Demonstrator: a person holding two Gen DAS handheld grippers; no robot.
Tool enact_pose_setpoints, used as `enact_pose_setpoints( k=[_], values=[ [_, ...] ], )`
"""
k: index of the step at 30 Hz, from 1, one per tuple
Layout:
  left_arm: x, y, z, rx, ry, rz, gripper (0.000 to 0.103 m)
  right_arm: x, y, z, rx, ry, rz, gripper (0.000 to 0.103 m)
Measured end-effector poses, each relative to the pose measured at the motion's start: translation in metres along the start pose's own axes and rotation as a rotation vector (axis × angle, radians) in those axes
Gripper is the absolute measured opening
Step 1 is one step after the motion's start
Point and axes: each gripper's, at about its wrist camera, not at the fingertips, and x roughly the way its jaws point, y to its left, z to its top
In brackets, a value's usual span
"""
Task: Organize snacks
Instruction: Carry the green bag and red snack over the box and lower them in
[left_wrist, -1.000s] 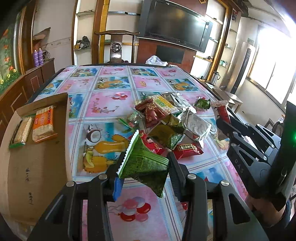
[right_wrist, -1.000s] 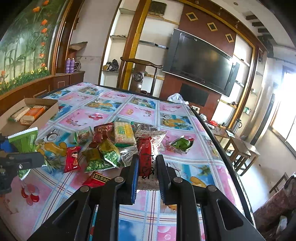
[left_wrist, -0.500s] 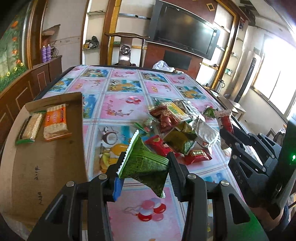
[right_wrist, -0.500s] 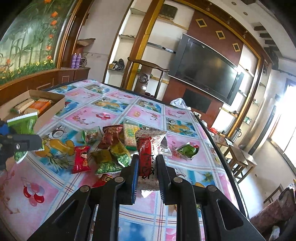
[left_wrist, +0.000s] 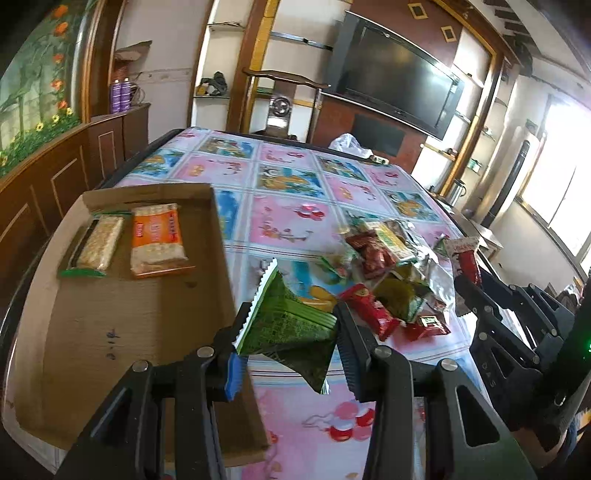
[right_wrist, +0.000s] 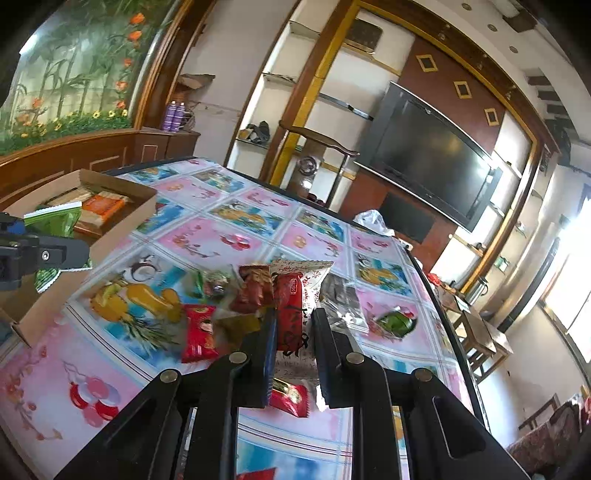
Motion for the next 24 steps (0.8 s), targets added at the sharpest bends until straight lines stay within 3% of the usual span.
enact_pose_setpoints(
  k=[3, 11, 19, 24],
  values=[
    [-0.002, 0.014, 0.001, -0.021, -0.008, 0.015, 0.042, 0.0, 0.006, 0.006, -0.003, 0.0, 0.037, 0.02],
    [-0.01, 0.067, -0.002, -0.11, -0.017, 0.091, 0.042, 0.004, 0.027, 0.032, 0.065, 0.029, 0.275, 0.02],
    [-0.016, 0.113, -0.005, -0.194, -0.016, 0.155, 0.042, 0.014, 0.068, 0.063, 0.134, 0.083, 0.623, 0.021],
    [-0.014, 0.127, -0.008, -0.225, -0.002, 0.172, 0.042, 0.031, 0.114, 0.074, 0.125, 0.168, 0.773, 0.021]
  ],
)
